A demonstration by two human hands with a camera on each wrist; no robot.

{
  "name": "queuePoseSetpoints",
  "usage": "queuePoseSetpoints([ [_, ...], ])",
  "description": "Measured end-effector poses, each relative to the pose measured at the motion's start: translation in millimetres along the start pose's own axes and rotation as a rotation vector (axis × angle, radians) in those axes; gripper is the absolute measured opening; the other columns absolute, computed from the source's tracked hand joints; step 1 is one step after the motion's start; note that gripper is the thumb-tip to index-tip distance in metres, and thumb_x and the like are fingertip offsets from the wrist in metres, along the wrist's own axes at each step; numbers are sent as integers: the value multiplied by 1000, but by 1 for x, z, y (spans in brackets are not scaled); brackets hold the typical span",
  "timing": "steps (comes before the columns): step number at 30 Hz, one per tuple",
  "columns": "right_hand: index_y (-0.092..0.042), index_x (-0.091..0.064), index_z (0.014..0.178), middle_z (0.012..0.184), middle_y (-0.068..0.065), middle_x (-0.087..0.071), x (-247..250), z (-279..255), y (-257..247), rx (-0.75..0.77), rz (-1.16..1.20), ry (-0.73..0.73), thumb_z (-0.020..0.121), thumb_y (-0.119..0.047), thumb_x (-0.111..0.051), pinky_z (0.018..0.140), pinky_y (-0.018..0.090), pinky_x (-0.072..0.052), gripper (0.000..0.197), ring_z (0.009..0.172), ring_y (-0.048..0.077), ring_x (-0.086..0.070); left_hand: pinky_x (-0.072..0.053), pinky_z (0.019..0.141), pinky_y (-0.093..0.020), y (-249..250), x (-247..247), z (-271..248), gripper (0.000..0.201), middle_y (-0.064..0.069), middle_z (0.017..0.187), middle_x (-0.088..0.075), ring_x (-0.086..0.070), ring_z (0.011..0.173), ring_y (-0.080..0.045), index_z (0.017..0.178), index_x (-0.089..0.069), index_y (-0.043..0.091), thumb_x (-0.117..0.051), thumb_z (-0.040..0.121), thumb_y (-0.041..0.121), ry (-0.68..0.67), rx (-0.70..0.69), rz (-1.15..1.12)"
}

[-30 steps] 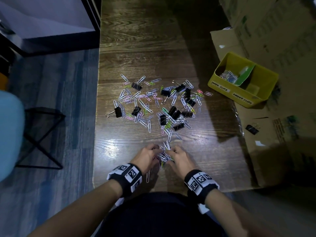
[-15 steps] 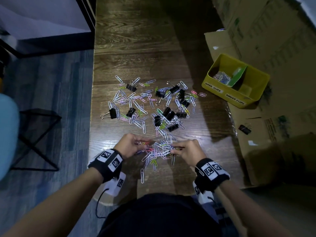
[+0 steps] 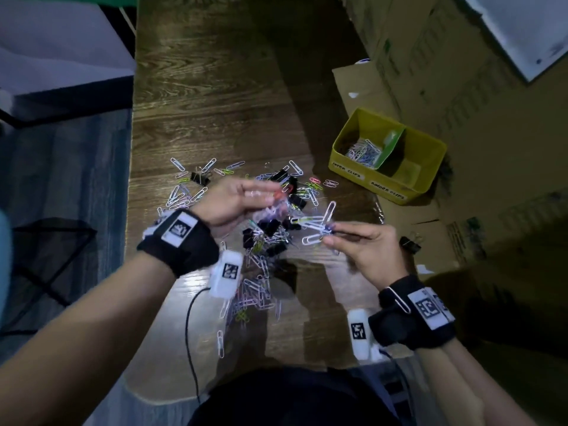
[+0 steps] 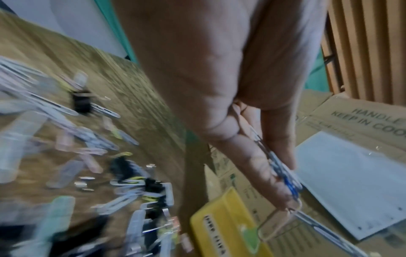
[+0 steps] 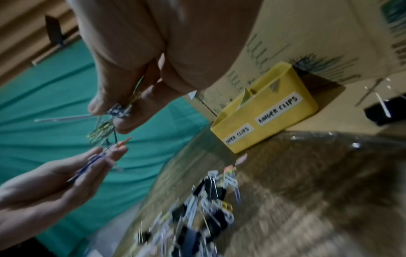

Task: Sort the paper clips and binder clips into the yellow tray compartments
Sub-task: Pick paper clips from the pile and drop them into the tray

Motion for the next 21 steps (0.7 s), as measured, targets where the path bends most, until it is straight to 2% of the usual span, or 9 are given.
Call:
queuePoseSetpoints([
  [5,-26,-77,75,78,-10,-75,43,30,-38,118,87,123,62,-6,-78,76,26,-58,24,74,8,-70,-58,76,-31,57,-67,82,29,-18,85,-72,-71,77,-23,108,-60,-3,-56,80,-10,-28,-94,-121],
  [8,-17,-75,80,72,-10,-74,65,59,-48,124,134,197,68,7,-74,73,22,-57,26,69,4,-69,-59,67,-29,66,-101,137,21,-13,74,-72,-70,68,-21,100,-63,-3,-59,81,-11,61,-97,-35],
  [10,-11,-71,89,69,-15,-72,79,80,-54,121,119,244,72,8,-72,73,18,-56,25,70,1,-68,-56,60,-25,63,-115,171,18,-6,67,-71,-66,62,-17,96,-67,0,-63,80,-7,155,-136,176],
  [12,-6,-68,100,70,-18,-71,91,102,-58,147,70,285,73,5,-74,73,16,-55,30,71,-1,-67,-50,59,-25,57,-125,197,16,-5,69,-68,-63,65,-17,95,-70,2,-66,80,-1,203,-185,518],
  [14,1,-64,108,80,-8,-72,98,127,-55,139,49,314,73,6,-73,71,13,-53,36,69,-4,-66,-46,64,-23,47,-126,214,9,-6,79,-65,-62,76,-18,90,-70,6,-65,82,9,197,-153,833],
  [15,5,-64,109,86,0,-71,100,139,-51,123,26,324,74,6,-72,71,12,-53,37,67,-6,-66,-43,66,-21,43,-126,216,9,-6,84,-65,-61,81,-18,88,-68,8,-65,83,15,177,-117,962],
  [17,7,-64,110,95,10,-69,102,162,-39,71,-34,342,75,4,-72,72,11,-52,36,67,-6,-65,-43,73,-22,32,-128,217,22,-9,96,-67,-62,91,-24,99,-68,8,-63,86,25,107,-133,1216],
  [19,4,-66,110,97,11,-70,101,183,-28,34,-122,355,77,0,-73,71,10,-51,34,72,1,-66,-46,76,-31,21,-136,209,30,-17,98,-66,-62,91,-33,99,-66,6,-58,89,33,-3,-221,1349],
  [21,1,-67,109,98,8,-70,97,197,-19,3,-232,354,78,-5,-73,72,11,-51,32,78,8,-65,-48,72,-32,6,-142,198,34,-17,93,-67,-62,84,-31,99,-66,9,-52,92,40,-124,-214,1437],
])
Point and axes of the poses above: each hand's wrist, its own z-axis towards the middle knuckle, its own x-axis out of the back of the hand, y = z × x, the point moved 3 cm from there along z, towards the middle knuckle
